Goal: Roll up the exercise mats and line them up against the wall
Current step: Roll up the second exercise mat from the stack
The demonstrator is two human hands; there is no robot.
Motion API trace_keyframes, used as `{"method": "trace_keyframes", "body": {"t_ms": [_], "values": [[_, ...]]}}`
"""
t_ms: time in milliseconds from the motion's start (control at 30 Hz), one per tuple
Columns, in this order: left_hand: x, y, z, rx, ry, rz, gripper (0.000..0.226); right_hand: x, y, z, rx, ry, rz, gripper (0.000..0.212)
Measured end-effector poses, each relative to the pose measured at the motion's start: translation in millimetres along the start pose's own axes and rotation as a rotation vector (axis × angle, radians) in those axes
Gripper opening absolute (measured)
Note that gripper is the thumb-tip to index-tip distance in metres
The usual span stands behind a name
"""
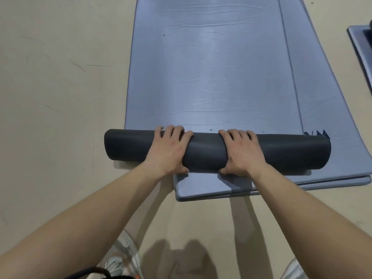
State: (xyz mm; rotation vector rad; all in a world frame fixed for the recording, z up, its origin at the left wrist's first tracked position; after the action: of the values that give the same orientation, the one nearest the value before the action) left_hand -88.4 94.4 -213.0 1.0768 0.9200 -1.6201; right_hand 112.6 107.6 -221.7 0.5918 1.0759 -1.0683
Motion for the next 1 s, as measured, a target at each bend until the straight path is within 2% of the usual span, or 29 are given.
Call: {"method": "trace_keyframes", "body": {"t_ms": [100,233,300,400,567,633,700,767,833,900,933,1000], "values": [[11.3,3.9,-3.9,-0.035,0.099,0.029,0.110,-8.8,10.9,-18.8,-0.011,-0.083,-0.079,0.123],[3.9,-8.4,-31.8,0.002,0.003,0.142,0.103,-7.2,1.4,-2.6,-0.027,0.147,0.078,0.111],[-1.8,-12.2,-44.1,0.040,-0.078,0.143,0.102,-6.9,-0.4,-2.4,-0.005,0.172,0.100,0.102],[-12.3,-18.8,-54.0,0.009,-0.156,0.182,0.100,-29.6,4.8,-20.9,-0.002,0.051,0.059,0.091],[-11.1,-2.0,-1.3,-0.093,0.091,0.100,0.095,-46.0,-4.1,-13.9,0.000,-0.168,-0.081,0.071],[-10.5,0.4,4.8,-0.067,0.033,0.120,0.089,-42.9,-6.2,-5.6,0.017,-0.320,-0.154,0.067],[-16.6,1.2,2.7,-0.009,-0.097,0.126,0.087,-40.6,-5.2,4.6,0.032,-0.425,-0.248,0.069],[-20.4,0.1,-2.8,0.025,-0.192,0.122,0.086,-38.0,-8.6,15.1,0.017,-0.349,-0.220,0.081],[-21.4,-3.7,-11.5,0.023,-0.297,0.166,0.086,-36.3,-16.3,26.0,0.007,-0.065,-0.017,0.097],[-22.3,-6.9,-24.3,0.022,-0.415,0.237,0.086,-25.3,-25.6,36.5,0.025,0.133,0.133,0.101],[-22.7,-7.5,-29.3,0.018,-0.457,0.255,0.088,-21.9,-25.6,35.0,0.038,0.155,0.140,0.101],[-21.6,-12.7,-32.5,-0.025,-0.434,0.255,0.093,-25.5,-18.8,20.2,0.035,0.076,0.095,0.100]]}}
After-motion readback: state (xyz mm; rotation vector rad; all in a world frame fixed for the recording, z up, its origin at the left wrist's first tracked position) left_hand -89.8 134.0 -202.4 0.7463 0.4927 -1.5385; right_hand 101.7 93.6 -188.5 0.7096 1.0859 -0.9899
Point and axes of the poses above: each hand's wrist, its own z-axis away from the middle knuckle, its own x-axis out of the palm, y = z × x, the point moved 6 cm from there along -z, towards the middle knuckle, and after that the axes turned 6 degrees about -x, right-handed, at the moved point
